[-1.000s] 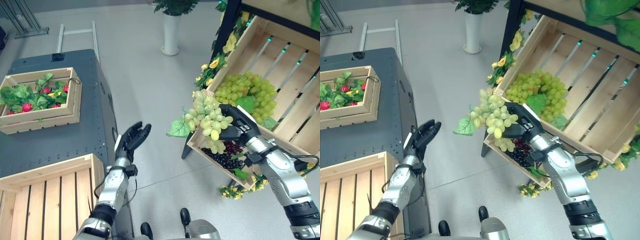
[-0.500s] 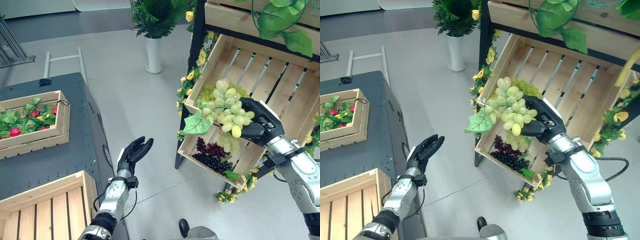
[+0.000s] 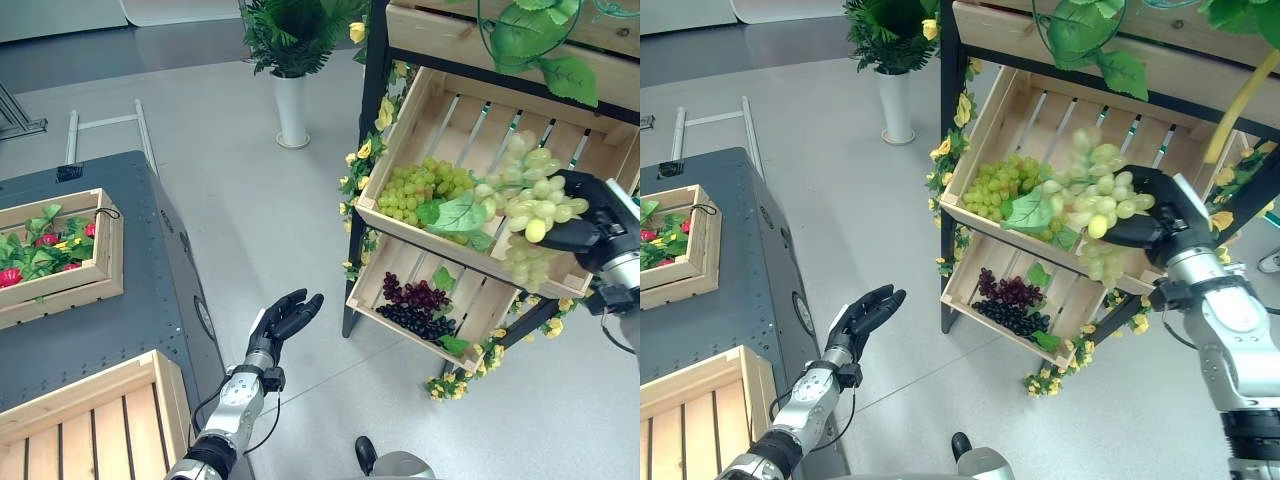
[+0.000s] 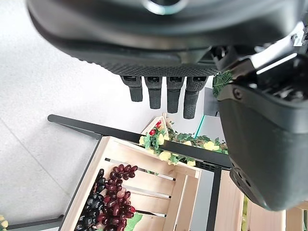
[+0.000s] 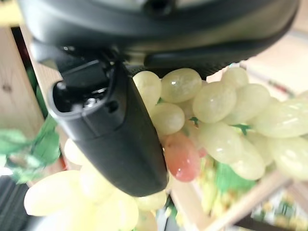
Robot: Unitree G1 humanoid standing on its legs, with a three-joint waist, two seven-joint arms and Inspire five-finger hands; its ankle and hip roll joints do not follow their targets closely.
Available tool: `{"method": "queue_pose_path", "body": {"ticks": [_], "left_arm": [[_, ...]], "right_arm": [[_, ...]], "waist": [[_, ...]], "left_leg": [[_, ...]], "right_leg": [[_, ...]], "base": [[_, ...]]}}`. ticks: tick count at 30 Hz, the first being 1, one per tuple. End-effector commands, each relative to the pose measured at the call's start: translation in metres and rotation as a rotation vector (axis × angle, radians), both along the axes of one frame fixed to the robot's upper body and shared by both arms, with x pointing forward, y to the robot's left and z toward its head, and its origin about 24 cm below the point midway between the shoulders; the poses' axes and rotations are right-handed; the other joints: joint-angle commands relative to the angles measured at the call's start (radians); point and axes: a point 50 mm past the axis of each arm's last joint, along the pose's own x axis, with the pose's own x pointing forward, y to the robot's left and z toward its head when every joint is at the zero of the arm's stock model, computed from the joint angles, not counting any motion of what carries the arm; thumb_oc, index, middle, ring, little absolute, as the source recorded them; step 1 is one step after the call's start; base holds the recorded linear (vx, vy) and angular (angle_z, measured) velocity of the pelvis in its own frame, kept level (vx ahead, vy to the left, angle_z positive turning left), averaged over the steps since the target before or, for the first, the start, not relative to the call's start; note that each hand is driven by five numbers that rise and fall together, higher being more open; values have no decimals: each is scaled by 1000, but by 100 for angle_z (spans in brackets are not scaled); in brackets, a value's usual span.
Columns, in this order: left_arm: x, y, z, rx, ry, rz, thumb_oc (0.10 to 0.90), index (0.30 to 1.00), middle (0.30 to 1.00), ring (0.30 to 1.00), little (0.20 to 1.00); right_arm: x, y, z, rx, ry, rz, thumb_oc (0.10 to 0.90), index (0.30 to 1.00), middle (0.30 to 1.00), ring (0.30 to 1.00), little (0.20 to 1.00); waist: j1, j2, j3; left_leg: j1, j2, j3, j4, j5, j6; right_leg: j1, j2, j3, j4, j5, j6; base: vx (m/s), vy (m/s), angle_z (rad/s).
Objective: Pick up the fruits from the basket on one side to the basket on the other side
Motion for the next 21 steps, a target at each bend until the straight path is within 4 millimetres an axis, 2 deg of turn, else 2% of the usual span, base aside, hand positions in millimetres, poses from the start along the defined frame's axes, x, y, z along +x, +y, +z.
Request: {"method": "queue_pose_path", "body": {"ticks": [1, 9, 21], "left_arm": [[18, 1, 23, 30, -130, -70, 800, 900, 900, 900, 900], [18, -3, 21, 23, -122, -87, 800, 900, 900, 900, 900], [22, -6, 22, 21, -118, -89, 800, 900, 900, 900, 900]], "right_arm": [[-8, -15, 108, -39, -502, -95, 400, 300, 300, 300, 300], [1, -27, 112, -165, -449, -189, 400, 300, 300, 300, 300], [30, -36, 87, -328, -222, -251, 400, 300, 300, 300, 300]], "waist": [[44, -2, -89], [65, -8, -96], [104, -15, -95]], "left_leg": [[15, -47, -44, 10, -152, 23], [12, -50, -62, 10, -152, 22], [14, -55, -83, 10, -150, 21]], "right_leg": [[22, 76, 5, 3, -43, -12], [24, 75, -7, 1, -47, -13], [32, 68, -36, 1, -54, -19]], "base": [[0, 0, 0], [0, 0, 0], [-2, -2, 3]]}}
